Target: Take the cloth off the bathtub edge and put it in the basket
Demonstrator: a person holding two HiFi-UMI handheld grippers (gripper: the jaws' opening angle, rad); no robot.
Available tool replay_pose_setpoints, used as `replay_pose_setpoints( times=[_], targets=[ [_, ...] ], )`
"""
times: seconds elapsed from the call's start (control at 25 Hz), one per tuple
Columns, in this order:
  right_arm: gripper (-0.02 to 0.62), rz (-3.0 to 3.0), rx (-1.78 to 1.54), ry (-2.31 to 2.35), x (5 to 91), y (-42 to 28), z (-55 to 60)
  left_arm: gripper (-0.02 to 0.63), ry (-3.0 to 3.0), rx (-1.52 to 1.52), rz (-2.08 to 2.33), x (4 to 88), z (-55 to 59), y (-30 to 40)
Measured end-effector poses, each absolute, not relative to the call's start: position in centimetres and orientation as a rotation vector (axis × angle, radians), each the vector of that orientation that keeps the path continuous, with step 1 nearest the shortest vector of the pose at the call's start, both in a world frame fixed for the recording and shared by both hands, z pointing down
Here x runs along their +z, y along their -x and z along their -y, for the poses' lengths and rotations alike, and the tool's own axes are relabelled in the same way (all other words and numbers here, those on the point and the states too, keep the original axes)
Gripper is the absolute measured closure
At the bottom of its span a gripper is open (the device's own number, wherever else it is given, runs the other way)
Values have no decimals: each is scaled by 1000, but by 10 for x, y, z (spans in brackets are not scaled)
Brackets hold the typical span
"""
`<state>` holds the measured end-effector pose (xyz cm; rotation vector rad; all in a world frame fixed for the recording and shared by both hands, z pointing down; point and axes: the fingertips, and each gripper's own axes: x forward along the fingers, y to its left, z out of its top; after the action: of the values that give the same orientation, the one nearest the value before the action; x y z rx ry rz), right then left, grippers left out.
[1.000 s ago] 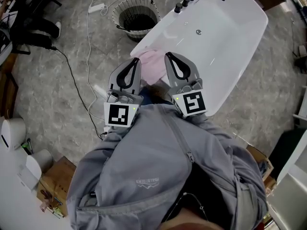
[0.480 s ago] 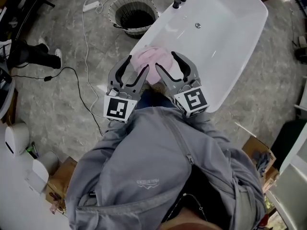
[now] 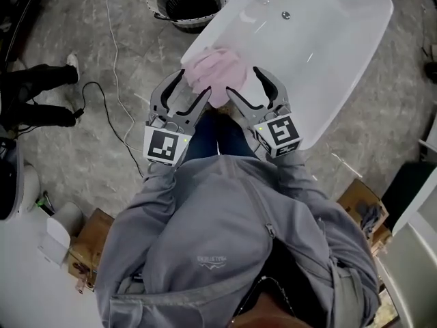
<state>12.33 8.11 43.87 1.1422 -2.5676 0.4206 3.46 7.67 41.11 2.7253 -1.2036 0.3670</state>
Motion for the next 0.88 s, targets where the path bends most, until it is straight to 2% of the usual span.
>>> replay_pose_setpoints(
  times=[0.56,0.88],
  targets=[
    [207,2419,563,-1024,570,-143,-70,299,-2613,509,1153,535,-50,-23],
    [202,2345,601,-977,637,-153,-69,290,-2581,613,1049,607,-54,-31]
  ],
)
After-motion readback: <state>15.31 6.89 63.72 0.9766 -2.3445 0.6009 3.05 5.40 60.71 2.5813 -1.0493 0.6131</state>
